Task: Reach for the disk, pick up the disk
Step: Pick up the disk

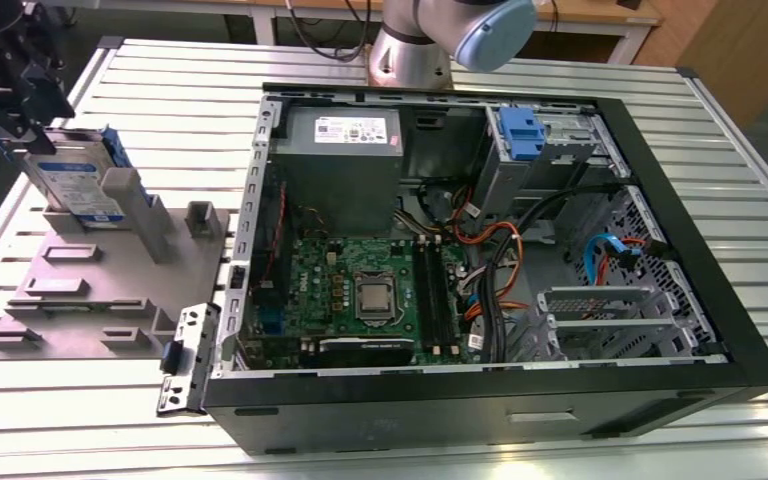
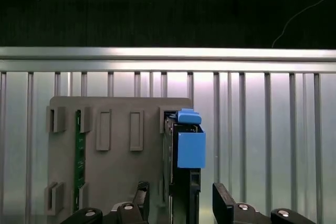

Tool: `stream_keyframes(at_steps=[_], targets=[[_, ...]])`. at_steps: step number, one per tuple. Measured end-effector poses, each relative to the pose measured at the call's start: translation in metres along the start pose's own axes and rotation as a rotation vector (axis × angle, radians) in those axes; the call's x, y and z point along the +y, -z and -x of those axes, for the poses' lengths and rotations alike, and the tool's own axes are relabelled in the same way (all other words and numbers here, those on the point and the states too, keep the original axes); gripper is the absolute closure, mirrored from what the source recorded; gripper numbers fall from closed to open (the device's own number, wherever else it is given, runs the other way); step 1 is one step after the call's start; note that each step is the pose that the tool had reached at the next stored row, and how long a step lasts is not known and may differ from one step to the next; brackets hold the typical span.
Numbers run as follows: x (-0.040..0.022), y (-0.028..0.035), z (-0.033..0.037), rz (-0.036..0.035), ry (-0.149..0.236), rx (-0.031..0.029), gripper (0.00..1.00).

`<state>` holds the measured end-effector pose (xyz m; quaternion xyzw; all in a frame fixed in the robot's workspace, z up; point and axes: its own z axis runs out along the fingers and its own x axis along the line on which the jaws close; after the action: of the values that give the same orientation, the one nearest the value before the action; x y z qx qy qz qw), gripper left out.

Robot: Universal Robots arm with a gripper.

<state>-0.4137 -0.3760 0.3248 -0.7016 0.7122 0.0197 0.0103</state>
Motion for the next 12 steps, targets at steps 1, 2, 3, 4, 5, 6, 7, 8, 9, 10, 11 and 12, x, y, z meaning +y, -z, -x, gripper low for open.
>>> stream_keyframes(at_steps=[1,2,3,4,5,6,7,8,9,10,11,12], targets=[[0.0007,-0.0011,-0.0001,-0.0025,0.002,0.0,0.41],[0.0014,-0.0024,-0.0001,-0.0053,0.004,-0.0001,0.41],[0.002,-0.0039,-0.0002,-0.0085,0.006,-0.0002,0.41],[0.0026,-0.0052,-0.0002,-0.0108,0.009,-0.0002,0.41],[0.0031,-0.0065,-0.0003,-0.0128,0.012,-0.0001,0.41],[0.0034,-0.0078,-0.0004,-0.0147,0.015,-0.0001,0.41],[0.0037,-0.0091,-0.0005,-0.0165,0.019,-0.0001,0.41],[0.0039,-0.0103,-0.0005,-0.0183,0.023,-0.0001,0.41],[0.0039,-0.0114,-0.0006,-0.0196,0.029,-0.0001,0.41],[0.0039,-0.0125,-0.0006,-0.0206,0.038,0.0,0.41],[0.0039,-0.0136,-0.0006,-0.0213,0.048,0.0,0.41],[0.0039,-0.0148,-0.0007,-0.0219,0.057,0.0,0.41]])
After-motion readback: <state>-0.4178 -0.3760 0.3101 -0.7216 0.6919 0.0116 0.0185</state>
